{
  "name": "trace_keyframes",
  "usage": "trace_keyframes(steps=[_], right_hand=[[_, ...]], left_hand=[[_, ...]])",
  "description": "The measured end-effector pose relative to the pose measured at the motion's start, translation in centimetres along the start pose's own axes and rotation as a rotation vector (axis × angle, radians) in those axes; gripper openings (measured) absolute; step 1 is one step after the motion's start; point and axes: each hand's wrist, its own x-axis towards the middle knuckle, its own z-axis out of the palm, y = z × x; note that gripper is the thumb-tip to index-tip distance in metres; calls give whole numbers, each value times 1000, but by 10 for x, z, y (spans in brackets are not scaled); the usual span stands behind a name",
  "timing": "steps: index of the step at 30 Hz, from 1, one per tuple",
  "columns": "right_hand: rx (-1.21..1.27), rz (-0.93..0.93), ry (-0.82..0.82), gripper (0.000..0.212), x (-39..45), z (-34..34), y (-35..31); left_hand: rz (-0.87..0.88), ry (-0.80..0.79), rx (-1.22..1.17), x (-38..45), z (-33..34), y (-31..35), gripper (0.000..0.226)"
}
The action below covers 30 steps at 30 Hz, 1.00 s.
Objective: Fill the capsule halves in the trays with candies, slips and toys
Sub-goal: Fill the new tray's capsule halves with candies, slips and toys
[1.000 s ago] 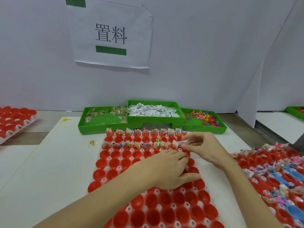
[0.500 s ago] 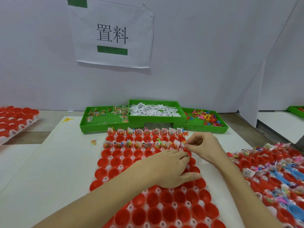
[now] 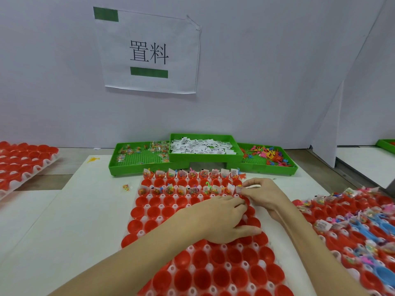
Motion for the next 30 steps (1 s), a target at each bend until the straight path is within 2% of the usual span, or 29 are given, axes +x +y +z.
trace_keyframes(steps=[7,13,16,18,20,22,25,27,30], right_hand=[[94,66,-61,16,-1,-3,-8],[56,-95,20,3,-10,-8,-12],[10,-163,35,3,-15,-5,-12],[-28,-211,51,4,-17,-2,-12],[-54,-251,66,6,-19,0,-13],[-63,-274,76,7,-20,1,-15],[-90,-300,91,8,-22,2,-16],[-103,-311,96,9,-23,3,-16],[-128,-320,106,10,-24,4,-16]], left_hand=[[5,35,-2,1,-7,-1,75],[20,245,-181,-13,-16,-32,60],[-105,464,-211,-25,-24,-77,43],[-264,608,-236,-33,-27,-121,27],[-474,672,-234,-43,-27,-169,20],[-653,647,-184,-56,-25,-216,21],[-797,456,-144,-77,-16,-265,27],[-790,351,-135,-83,-13,-279,28],[-731,337,-133,-80,-13,-285,23]])
